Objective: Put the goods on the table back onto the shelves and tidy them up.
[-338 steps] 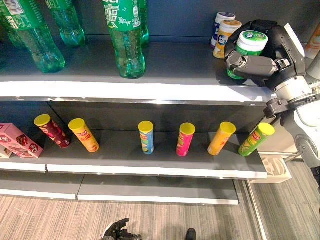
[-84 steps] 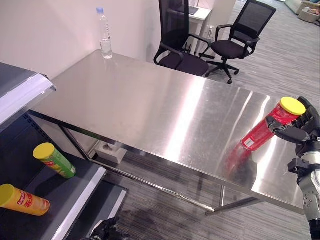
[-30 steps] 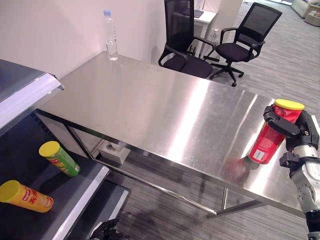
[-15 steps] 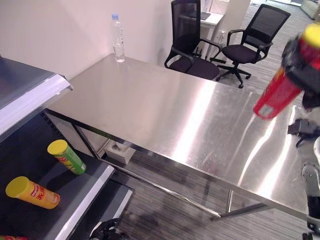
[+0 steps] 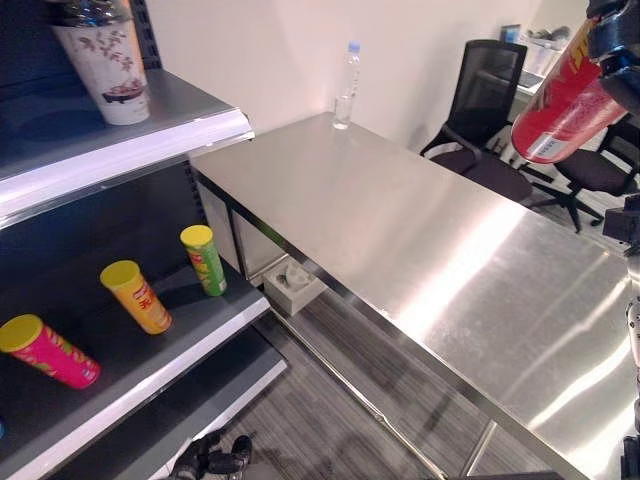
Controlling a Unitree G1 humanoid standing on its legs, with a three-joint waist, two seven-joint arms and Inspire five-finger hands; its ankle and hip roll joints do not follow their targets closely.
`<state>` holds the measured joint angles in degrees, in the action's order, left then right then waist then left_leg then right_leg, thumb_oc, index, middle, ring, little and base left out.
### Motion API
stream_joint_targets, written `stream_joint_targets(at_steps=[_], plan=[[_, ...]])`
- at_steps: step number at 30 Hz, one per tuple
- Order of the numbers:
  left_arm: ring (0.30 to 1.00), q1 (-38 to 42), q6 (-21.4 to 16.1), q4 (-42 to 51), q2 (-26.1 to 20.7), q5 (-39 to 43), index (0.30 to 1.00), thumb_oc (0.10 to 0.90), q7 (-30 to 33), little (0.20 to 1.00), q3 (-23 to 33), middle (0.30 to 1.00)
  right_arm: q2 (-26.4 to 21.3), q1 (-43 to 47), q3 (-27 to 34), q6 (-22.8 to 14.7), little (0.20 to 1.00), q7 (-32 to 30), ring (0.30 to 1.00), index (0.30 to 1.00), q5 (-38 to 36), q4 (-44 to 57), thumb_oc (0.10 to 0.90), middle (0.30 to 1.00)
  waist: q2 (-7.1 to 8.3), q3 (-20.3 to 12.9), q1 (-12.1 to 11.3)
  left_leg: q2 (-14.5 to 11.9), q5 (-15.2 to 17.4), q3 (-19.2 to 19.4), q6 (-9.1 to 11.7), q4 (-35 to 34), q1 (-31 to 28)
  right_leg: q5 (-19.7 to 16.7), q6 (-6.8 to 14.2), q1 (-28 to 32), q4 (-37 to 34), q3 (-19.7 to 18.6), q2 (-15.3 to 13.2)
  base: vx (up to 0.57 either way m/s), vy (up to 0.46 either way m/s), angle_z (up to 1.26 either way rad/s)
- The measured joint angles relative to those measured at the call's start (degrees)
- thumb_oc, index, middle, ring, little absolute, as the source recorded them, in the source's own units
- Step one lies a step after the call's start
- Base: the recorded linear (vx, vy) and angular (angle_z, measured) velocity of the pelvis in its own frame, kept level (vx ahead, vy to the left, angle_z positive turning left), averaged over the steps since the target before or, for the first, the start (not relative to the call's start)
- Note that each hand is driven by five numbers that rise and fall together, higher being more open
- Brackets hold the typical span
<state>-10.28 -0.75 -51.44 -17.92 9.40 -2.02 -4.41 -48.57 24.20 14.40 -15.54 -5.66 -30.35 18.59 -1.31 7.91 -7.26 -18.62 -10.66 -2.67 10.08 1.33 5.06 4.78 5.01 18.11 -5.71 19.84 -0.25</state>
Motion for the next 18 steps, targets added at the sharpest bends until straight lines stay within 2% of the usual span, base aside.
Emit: stream_joint_targets(at_steps=[1,2,3,4,5,6,7,8,9,10,11,12,13,14,15,16,17,18], plan=[[0.9,-0.6,0.1,-0.5,0.2,-0.1,0.9,0.8,0.0,0.9,0.1,0.9,0.0,-0.5,0.4,-0.3,0.3,0.1,0.3,0.3,-0.1,0.2,0.4,0.3,-1.05,0.0,0.7,0.3,-3.0,1.2,0.8,2.1,2.9,-0.2,-0.6,0.2,1.3,1.6,1.6,-0.27,-0.137,1.06],[0.9,-0.2,0.3,-0.3,0.0,-0.3,0.9,0.8,0.2,0.9,0.3,0.9,0.2,-1.2,1.2,0.0,0.3,0.2,0.3,0.3,-0.2,0.4,0.4,0.3,-0.35,0.5,1.7,1.3,-6.2,6.5,-1.1,2.3,4.6,0.8,-0.9,0.2,1.1,3.5,1.3,-0.14,-0.056,1.15],[0.9,-0.1,0.5,-0.1,-0.5,-0.6,0.9,0.8,0.2,0.9,0.2,0.9,0.1,-1.2,1.1,0.3,0.3,0.1,0.3,0.3,-0.2,0.3,0.4,0.3,-0.6,0.5,1.7,1.2,-7.8,9.9,-3.2,0.7,4.6,0.8,-1.5,-0.2,1.7,3.8,1.7,-0.05,-0.048,0.77],[0.9,0.0,0.5,0.1,-0.5,-0.6,0.9,0.8,0.0,0.9,0.2,0.9,0.1,-1.1,0.9,0.7,0.3,0.2,0.3,0.3,-0.2,0.4,0.4,0.3,-1.26,0.4,1.3,0.2,-7.7,14.3,-3.7,-0.8,4.2,1.0,-2.2,-0.3,1.5,4.2,2.0,-0.07,-0.028,0.32],[0.9,-0.4,0.5,-0.2,-0.7,-0.6,0.9,0.8,0.0,0.9,0.4,0.9,1.1,-1.5,0.6,0.7,0.3,0.3,0.3,0.3,-0.2,0.4,0.4,0.3,-1.43,0.5,0.6,-0.4,-5.0,17.1,-4.3,-1.5,3.5,1.2,-2.6,0.2,1.2,4.7,2.6,-0.19,-0.011,0.35],[0.9,-0.7,1.1,-1.1,-1.5,-0.7,0.9,0.8,0.0,0.9,0.4,0.9,2.5,-2.1,-0.7,1.2,0.3,0.2,0.3,0.3,-0.2,0.3,0.4,0.3,0.53,0.8,0.1,0.8,2.5,20.0,-5.1,-1.8,2.8,1.0,-2.8,0.3,2.1,5.9,1.6,-0.19,0.015,0.34],[0.9,-0.5,1.1,-1.7,-1.7,-0.8,0.9,0.8,0.0,0.9,0.5,0.9,2.4,-2.1,-1.3,1.5,0.3,0.2,0.3,0.3,-0.2,0.3,0.4,0.3,1.78,1.0,-0.1,1.4,5.6,21.7,-4.7,-1.1,2.8,0.7,-3.2,0.0,2.2,6.7,-0.1,-0.25,0.028,0.33],[0.9,-0.4,1.3,-2.0,-1.7,-1.1,0.9,0.8,0.1,0.9,0.7,0.9,2.8,-2.1,-1.9,1.8,0.3,0.3,0.3,0.3,-0.2,0.3,0.4,0.3,3.91,1.7,-0.3,1.7,6.1,21.8,-5.5,3.8,4.2,0.4,-3.1,0.3,1.8,8.0,-1.9,-0.12,0.015,0.12],[0.9,-0.5,1.4,-2.0,-1.9,-1.1,0.9,0.8,0.1,0.9,0.8,0.9,3.0,-2.3,-2.2,2.2,0.3,0.3,0.3,0.3,-0.2,0.4,0.4,0.3,4.43,1.4,-0.5,2.3,6.4,21.9,-5.4,9.6,4.9,0.0,-3.1,0.2,1.4,8.7,-3.2,-0.17,0.025,0.14],[0.9,-0.5,1.8,-2.1,-2.3,-1.1,0.9,0.8,0.2,0.9,0.7,0.9,2.9,-2.9,-2.2,2.2,0.3,0.3,0.3,0.3,-0.2,0.3,0.4,0.3,5.17,1.4,-0.1,2.4,8.4,21.9,-6.3,16.1,5.9,0.0,-3.1,0.4,1.6,9.7,-4.2,-0.1,0.089,0.36],[0.9,-0.7,2.0,-2.4,-2.8,-1.9,0.9,0.8,0.1,0.9,0.6,0.9,2.9,-4.6,-1.8,2.4,0.3,0.3,0.3,0.3,-0.3,0.5,0.4,0.3,6.19,0.9,1.4,1.5,13.4,22.7,-6.1,28.3,5.1,0.1,-2.7,1.5,1.8,11.6,-6.1,-0.1,0.091,0.47],[0.9,-0.8,2.3,-2.7,-2.8,-2.8,0.9,0.8,0.1,0.9,0.5,0.9,2.9,-5.0,-1.6,2.5,0.3,0.2,0.3,0.3,-0.3,0.5,0.4,0.3,6.05,0.4,2.2,1.2,15.5,22.6,-5.5,32.0,4.7,0.1,-2.7,2.1,2.0,12.5,-6.6,-0.15,0.194,0.76],[0.9,-1.5,2.6,-3.1,-2.7,-3.4,0.9,0.8,0.1,0.9,0.0,0.9,2.9,-6.3,-0.6,2.5,0.3,0.0,0.3,0.3,-0.3,0.5,0.4,0.3,4.45,-0.7,4.3,2.0,15.5,22.7,-7.3,33.7,1.2,0.3,-2.3,2.5,5.1,13.0,-7.7,-0.13,0.182,0.75],[0.9,-1.4,2.6,-3.0,-2.5,-3.5,0.9,0.8,0.0,0.9,-0.1,0.9,2.9,-7.0,0.3,2.6,0.3,-0.2,0.3,0.3,-0.3,0.4,0.4,0.3,2.88,-1.0,5.7,3.3,16.6,22.3,-8.9,30.2,-0.8,1.3,-1.8,1.6,10.4,13.0,-8.8,-0.13,0.179,1.05],[0.9,-0.7,2.6,-3.0,-2.5,-3.5,0.9,0.8,-0.1,0.9,-0.2,0.9,3.6,-8.2,1.0,2.6,0.3,-0.9,0.3,0.3,-0.3,0.3,0.4,0.3,2.58,-1.1,7.4,4.9,16.4,21.9,-10.0,27.2,-2.5,2.3,-1.7,-1.6,19.2,12.9,-11.3,-0.1,0.167,1.02],[0.9,-0.2,2.6,-2.6,-2.5,-3.4,0.9,0.8,0.1,0.9,-0.7,0.9,4.0,-8.6,1.1,3.0,0.3,-1.1,0.3,0.3,-0.3,0.1,0.4,0.3,1.3,-1.8,8.4,5.8,16.0,20.5,-10.5,23.8,-2.9,5.3,-0.4,-5.7,24.4,12.9,-12.8,-0.16,0.296,1.09],[0.9,1.6,2.0,-1.2,-2.5,-3.4,0.9,0.8,0.0,0.9,-1.1,0.9,3.3,-7.3,1.0,3.6,0.3,-0.8,0.3,0.3,-0.3,0.2,0.4,0.3,0.29,-2.9,9.1,6.0,15.6,18.9,-10.2,16.4,-3.5,7.0,-0.1,-11.9,20.4,12.7,-10.4,-0.15,0.315,0.86],[0.9,3.1,1.5,-1.1,-3.1,-3.4,0.9,0.8,0.0,0.9,-1.3,0.9,3.3,-5.7,0.7,3.6,0.3,-0.8,0.3,0.3,-0.3,0.2,0.4,0.3,0.69,-3.0,9.1,6.9,15.4,18.3,-9.9,13.4,-3.5,4.4,-1.5,-14.0,13.9,12.4,-8.7,-0.18,0.311,0.88]])
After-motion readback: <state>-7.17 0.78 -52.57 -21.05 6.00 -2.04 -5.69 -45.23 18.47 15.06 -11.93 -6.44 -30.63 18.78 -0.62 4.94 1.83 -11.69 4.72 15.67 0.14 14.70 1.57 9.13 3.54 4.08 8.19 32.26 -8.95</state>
